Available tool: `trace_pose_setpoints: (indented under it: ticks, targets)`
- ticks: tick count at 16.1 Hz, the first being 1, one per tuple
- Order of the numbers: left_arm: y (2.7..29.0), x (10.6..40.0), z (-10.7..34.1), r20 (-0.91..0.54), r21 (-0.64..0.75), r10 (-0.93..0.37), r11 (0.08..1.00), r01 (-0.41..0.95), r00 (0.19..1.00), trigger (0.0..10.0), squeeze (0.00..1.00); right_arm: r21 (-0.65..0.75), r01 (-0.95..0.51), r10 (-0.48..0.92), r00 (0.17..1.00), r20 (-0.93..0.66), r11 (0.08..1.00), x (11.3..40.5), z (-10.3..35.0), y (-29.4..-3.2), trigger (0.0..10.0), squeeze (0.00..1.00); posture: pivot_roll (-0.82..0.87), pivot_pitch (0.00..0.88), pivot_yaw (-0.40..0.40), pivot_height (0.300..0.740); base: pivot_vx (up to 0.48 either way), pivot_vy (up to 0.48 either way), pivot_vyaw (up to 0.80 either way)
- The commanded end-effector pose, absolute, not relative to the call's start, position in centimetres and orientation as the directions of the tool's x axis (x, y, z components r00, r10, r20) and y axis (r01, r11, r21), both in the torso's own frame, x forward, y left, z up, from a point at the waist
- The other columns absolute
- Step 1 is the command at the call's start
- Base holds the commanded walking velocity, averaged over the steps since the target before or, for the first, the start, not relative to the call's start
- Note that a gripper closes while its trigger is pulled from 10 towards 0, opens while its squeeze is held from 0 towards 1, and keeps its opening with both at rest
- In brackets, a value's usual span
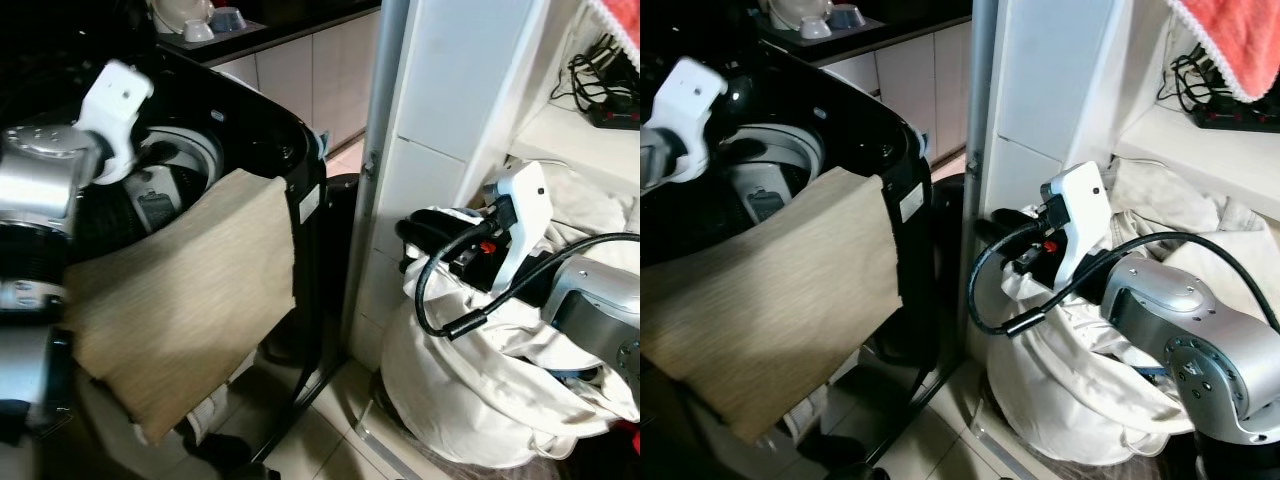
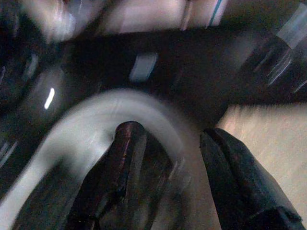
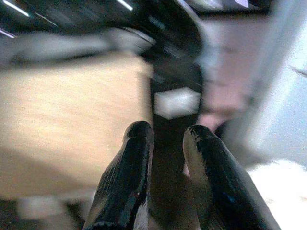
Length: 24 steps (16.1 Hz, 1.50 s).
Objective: Clothes washing
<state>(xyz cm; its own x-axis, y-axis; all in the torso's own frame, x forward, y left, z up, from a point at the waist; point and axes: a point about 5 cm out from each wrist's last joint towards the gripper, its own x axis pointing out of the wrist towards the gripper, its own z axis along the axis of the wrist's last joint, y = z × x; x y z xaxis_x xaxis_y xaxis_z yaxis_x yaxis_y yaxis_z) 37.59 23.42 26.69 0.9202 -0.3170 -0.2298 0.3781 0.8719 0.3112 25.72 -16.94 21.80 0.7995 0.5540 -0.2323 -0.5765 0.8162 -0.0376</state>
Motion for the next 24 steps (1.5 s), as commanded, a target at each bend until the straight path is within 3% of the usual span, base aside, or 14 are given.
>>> trace_pose_setpoints:
  ticks: [1, 2, 3, 4, 5, 8, 10, 11, 14, 18, 19, 20, 23, 24]
  targets:
    - [21.3, 37.2, 27.7, -0.109, 0.278, -0.436, 0.849, 0.449, 0.893, 10.0, 0.00, -0.085, -0.454, 0.420, 0.869, -0.261, 0.887, 26.6, 21.0, -18.4, 10.0, 0.00, -0.16, 0.000, 0.044, 0.740, 0.000, 0.000, 0.00]
    - [19.7, 36.8, 27.7, -0.039, 0.222, -0.516, 0.830, 0.511, 0.856, 10.0, 0.00, -0.095, -0.365, 0.329, 0.905, -0.268, 0.926, 27.2, 20.7, -19.3, 10.0, 0.00, -0.16, 0.000, 0.044, 0.740, 0.000, 0.000, 0.00]
    - [17.0, 36.0, 27.1, 0.010, 0.199, -0.616, 0.773, 0.602, 0.787, 10.0, 0.00, -0.129, -0.231, 0.188, 0.941, -0.282, 0.964, 27.9, 20.1, -20.8, 10.0, 0.63, -0.17, 0.000, 0.045, 0.740, 0.000, 0.000, 0.00]
    - [15.8, 35.5, 26.7, 0.035, 0.205, -0.652, 0.747, 0.633, 0.758, 10.0, 0.00, -0.139, -0.174, 0.128, 0.949, -0.288, 0.975, 28.1, 19.9, -21.6, 10.0, 0.63, -0.17, 0.000, 0.046, 0.740, 0.000, 0.000, 0.00]
    - [13.7, 34.6, 25.7, 0.072, 0.174, -0.709, 0.702, 0.691, 0.702, 10.0, 0.00, -0.147, -0.082, 0.036, 0.955, -0.294, 0.986, 28.2, 19.3, -22.9, 10.0, 1.00, -0.17, 0.000, 0.045, 0.740, 0.000, 0.000, 0.00]
    - [8.3, 31.7, 23.1, 0.127, 0.114, -0.805, 0.592, 0.798, 0.580, 10.0, 0.00, -0.176, 0.099, -0.150, 0.939, -0.310, 0.979, 28.7, 17.7, -26.1, 10.0, 1.00, -0.18, 0.000, 0.049, 0.740, 0.000, 0.000, 0.00]
    - [7.0, 30.7, 22.3, 0.136, 0.108, -0.829, 0.556, 0.824, 0.542, 10.0, 0.00, -0.166, 0.141, -0.189, 0.927, -0.323, 0.976, 29.0, 17.1, -27.1, 10.0, 1.00, -0.18, 0.000, 0.051, 0.740, 0.000, 0.000, 0.00]
    - [7.0, 30.7, 22.3, 0.136, 0.108, -0.829, 0.556, 0.824, 0.542, 10.0, 0.00, -0.166, 0.141, -0.189, 0.927, -0.323, 0.976, 29.0, 17.1, -27.1, 10.0, 1.00, -0.18, 0.000, 0.051, 0.740, 0.000, 0.000, 0.00]
    - [5.9, 28.4, 20.4, 0.077, 0.138, -0.897, 0.442, 0.886, 0.435, 10.0, 0.00, -0.228, 0.191, -0.268, 0.885, -0.380, 0.955, 29.2, 15.8, -29.3, 10.0, 1.00, -0.17, 0.000, 0.046, 0.740, 0.000, 0.000, 0.00]
    - [5.6, 27.5, 18.7, 0.019, 0.147, -0.904, 0.426, 0.893, 0.428, 10.0, 0.00, -0.234, 0.222, -0.297, 0.882, -0.365, 0.947, 30.2, 14.5, -31.0, 10.0, 1.00, -0.17, 0.000, 0.048, 0.740, 0.000, 0.000, 0.00]
    - [5.6, 27.4, 18.5, 0.002, 0.160, -0.908, 0.414, 0.896, 0.419, 10.0, 0.00, -0.237, 0.227, -0.303, 0.880, -0.365, 0.945, 30.2, 14.4, -31.3, 10.0, 0.72, -0.17, 0.000, 0.048, 0.740, 0.000, 0.000, 0.00]
    - [5.6, 27.3, 18.4, -0.002, 0.167, -0.908, 0.413, 0.895, 0.419, 10.0, 0.00, -0.238, 0.225, -0.303, 0.878, -0.371, 0.945, 30.3, 14.2, -31.5, 10.0, 0.00, -0.17, 0.000, 0.046, 0.740, 0.000, 0.000, 0.00]
    - [5.8, 27.0, 18.0, -0.031, 0.176, -0.914, 0.393, 0.902, 0.405, 10.0, 0.00, -0.234, 0.207, -0.295, 0.840, -0.455, 0.950, 30.2, 12.5, -32.3, 10.0, 0.00, -0.17, 0.000, 0.042, 0.740, 0.000, 0.000, 0.00]
    - [5.9, 26.9, 17.9, -0.030, 0.158, -0.919, 0.385, 0.909, 0.394, 10.0, 0.00, -0.232, 0.206, -0.296, 0.826, -0.480, 0.951, 30.0, 12.1, -32.4, 3.5, 0.00, -0.17, 0.000, 0.042, 0.740, 0.000, 0.000, 0.00]
